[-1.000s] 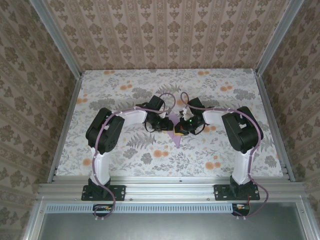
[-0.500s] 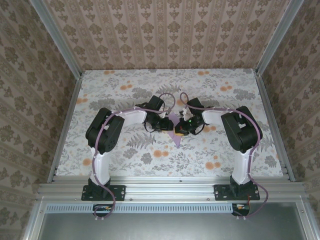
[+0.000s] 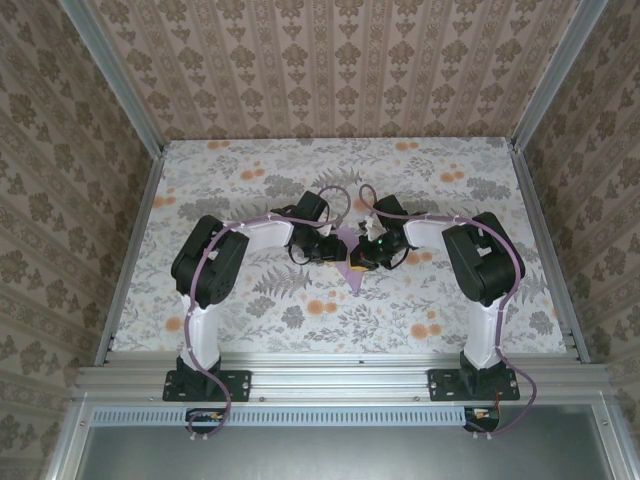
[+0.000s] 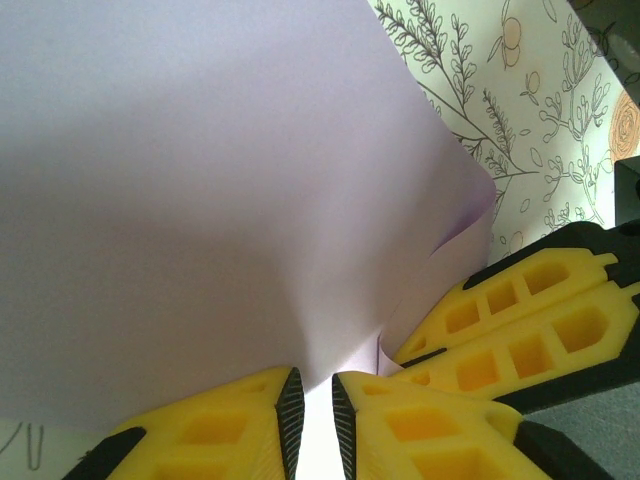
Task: Fold a paper plane with a square sheet of paper (pick it up from the middle)
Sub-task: Third fold the triangle at the center of the table.
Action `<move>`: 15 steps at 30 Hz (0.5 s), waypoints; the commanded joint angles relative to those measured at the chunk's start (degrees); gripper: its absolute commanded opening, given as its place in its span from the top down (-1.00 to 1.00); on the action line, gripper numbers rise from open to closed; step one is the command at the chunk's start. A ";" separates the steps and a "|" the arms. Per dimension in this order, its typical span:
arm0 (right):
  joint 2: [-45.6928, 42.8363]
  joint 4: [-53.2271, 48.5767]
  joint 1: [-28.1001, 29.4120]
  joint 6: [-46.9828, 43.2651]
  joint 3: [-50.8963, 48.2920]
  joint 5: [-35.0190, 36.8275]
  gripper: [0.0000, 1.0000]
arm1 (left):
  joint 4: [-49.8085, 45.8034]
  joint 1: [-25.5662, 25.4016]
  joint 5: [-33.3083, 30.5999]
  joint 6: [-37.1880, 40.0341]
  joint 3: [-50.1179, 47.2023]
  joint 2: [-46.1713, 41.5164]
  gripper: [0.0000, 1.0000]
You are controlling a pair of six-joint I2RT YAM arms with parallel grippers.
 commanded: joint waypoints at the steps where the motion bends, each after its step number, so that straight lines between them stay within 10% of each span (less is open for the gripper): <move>1: 1.29 -0.78 0.46 -0.42 0.93 0.75 0.87 | -3.06 -0.21 -1.04 -0.30 -1.82 1.83 0.45; 15: 2.03 -0.01 0.64 -0.29 0.68 0.52 0.59 | -2.90 -0.25 -0.76 -0.35 -1.99 1.75 0.45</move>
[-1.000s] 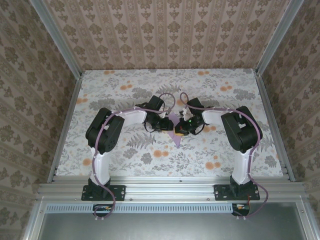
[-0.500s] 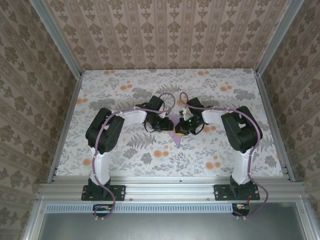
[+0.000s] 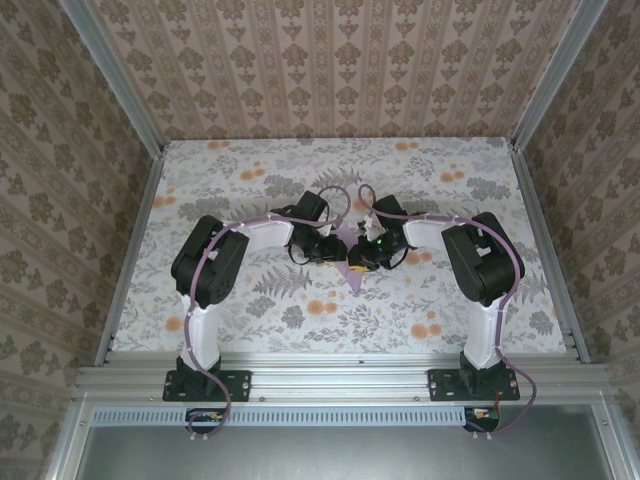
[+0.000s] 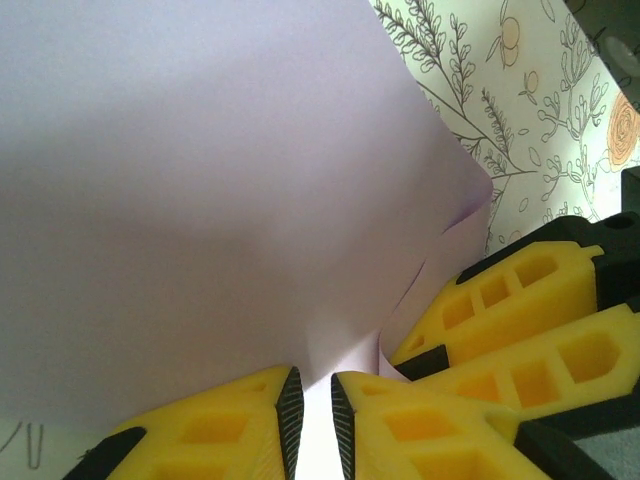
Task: Fold a paper plane with a square sheet of paper (pick it up from the middle)
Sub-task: Third fold the triangle at the center of the table.
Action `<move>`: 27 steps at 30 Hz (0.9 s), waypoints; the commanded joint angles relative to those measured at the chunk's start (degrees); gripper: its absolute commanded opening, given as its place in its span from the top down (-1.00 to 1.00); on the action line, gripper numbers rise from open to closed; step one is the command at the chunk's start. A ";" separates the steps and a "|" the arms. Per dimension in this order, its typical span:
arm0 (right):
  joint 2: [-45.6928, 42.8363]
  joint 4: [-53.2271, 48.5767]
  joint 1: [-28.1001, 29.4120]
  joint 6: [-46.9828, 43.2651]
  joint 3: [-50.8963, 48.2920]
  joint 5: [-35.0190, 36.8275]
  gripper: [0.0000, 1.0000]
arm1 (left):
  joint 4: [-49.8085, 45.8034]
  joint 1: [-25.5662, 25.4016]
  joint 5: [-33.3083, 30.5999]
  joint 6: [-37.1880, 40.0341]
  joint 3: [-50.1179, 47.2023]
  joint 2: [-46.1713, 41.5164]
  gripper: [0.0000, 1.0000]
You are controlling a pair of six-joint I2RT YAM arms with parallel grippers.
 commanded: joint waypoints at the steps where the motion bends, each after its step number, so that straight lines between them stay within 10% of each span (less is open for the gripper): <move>1: 1.88 0.09 0.33 -0.01 0.44 0.62 0.58 | -2.86 -0.36 -1.15 -0.38 -1.92 1.77 0.45; 27: 1.28 4.58 0.50 0.56 -2.37 -2.50 0.28 | 0.64 3.59 3.09 -3.71 -3.27 -4.47 0.21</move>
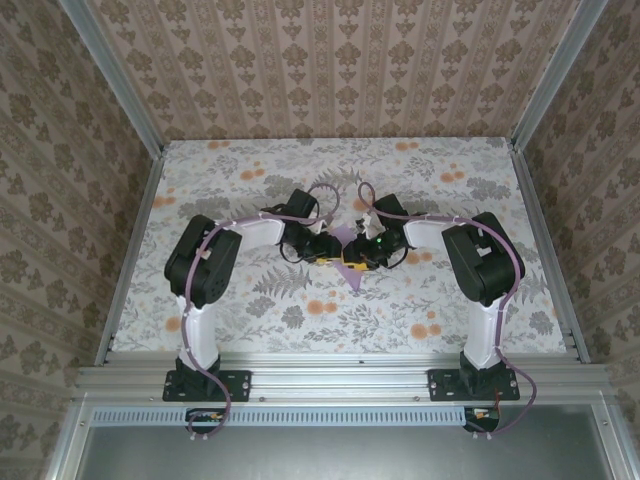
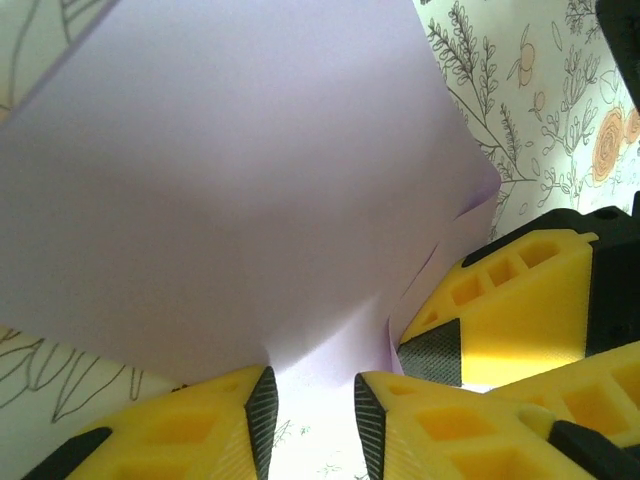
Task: Fold a paper plane with a square sheet of paper (pick it up from the middle)
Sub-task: Third fold the triangle at the center of the table.
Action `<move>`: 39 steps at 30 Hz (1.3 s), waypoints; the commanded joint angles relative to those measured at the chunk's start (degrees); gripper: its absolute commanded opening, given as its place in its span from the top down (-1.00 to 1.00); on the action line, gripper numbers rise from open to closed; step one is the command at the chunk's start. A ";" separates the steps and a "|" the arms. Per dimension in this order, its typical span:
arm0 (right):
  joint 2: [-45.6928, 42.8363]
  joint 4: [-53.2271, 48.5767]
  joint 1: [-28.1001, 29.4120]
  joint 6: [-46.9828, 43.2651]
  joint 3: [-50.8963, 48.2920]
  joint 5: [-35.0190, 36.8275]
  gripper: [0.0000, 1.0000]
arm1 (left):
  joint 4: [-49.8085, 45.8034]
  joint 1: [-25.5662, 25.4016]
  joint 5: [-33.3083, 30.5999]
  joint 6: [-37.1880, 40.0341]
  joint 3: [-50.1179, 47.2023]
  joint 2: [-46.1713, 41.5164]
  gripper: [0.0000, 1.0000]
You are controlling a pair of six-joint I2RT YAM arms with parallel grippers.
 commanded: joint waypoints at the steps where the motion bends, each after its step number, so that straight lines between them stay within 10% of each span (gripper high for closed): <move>1: 1.31 1.08 0.63 0.17 -1.89 0.91 0.28 | 0.53 0.47 0.27 -1.38 -1.39 -3.04 0.20; 39: -0.23 3.14 0.39 -0.28 -4.47 -1.73 0.88 | -3.40 -2.87 -1.00 -2.19 0.38 -1.42 0.28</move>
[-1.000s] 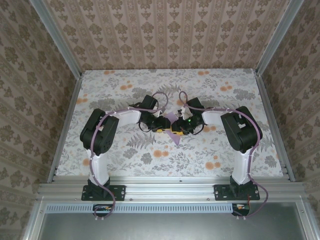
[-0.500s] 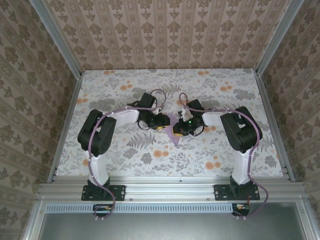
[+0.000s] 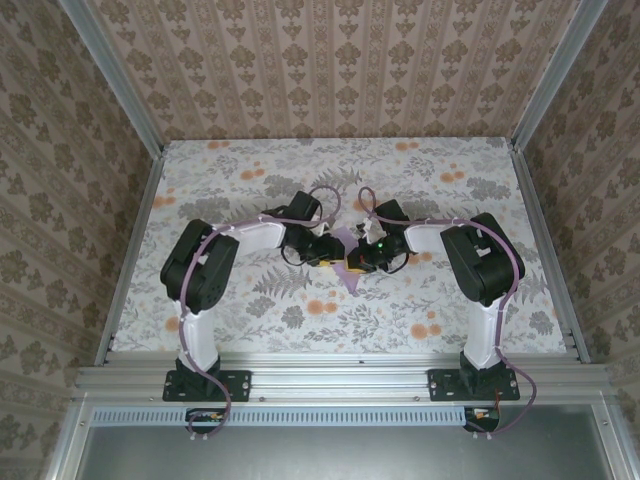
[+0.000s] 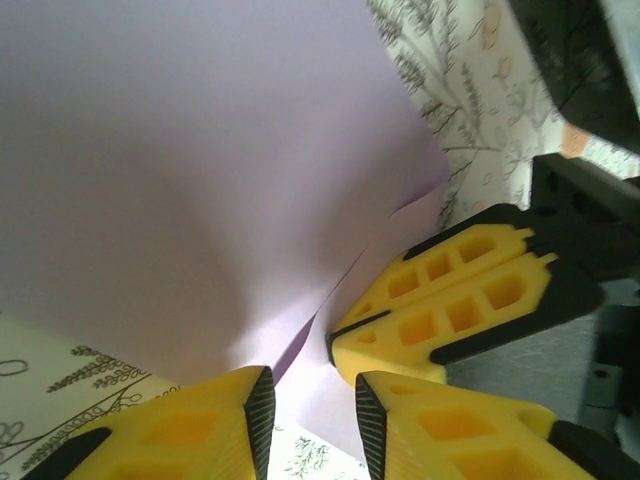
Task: Fold a paper plane with a square sheet of paper (pick it up from the middle)
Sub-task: Third fold the triangle at the center of the table.
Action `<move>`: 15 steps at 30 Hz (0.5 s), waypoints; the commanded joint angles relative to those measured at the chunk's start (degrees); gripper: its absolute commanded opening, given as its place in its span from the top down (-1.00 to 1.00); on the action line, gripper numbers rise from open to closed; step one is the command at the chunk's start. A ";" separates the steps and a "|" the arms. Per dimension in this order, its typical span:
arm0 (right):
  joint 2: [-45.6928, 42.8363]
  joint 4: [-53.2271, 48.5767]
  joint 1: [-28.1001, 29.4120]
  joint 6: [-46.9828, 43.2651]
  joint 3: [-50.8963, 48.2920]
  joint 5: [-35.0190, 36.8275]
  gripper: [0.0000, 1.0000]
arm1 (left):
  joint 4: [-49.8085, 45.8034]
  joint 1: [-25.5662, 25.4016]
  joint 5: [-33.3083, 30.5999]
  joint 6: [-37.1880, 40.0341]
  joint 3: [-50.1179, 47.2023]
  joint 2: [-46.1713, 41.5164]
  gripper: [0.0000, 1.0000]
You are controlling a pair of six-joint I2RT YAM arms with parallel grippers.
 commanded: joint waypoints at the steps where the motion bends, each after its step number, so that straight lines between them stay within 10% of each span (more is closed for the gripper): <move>1: -0.20 -0.70 0.37 0.03 -1.24 -0.98 0.88 | -2.40 -0.76 -0.79 1.79 1.76 1.11 0.29; 15: 0.34 -0.04 0.34 -1.06 -1.26 -2.67 0.98 | -2.60 -1.26 -1.53 2.69 1.71 1.79 0.39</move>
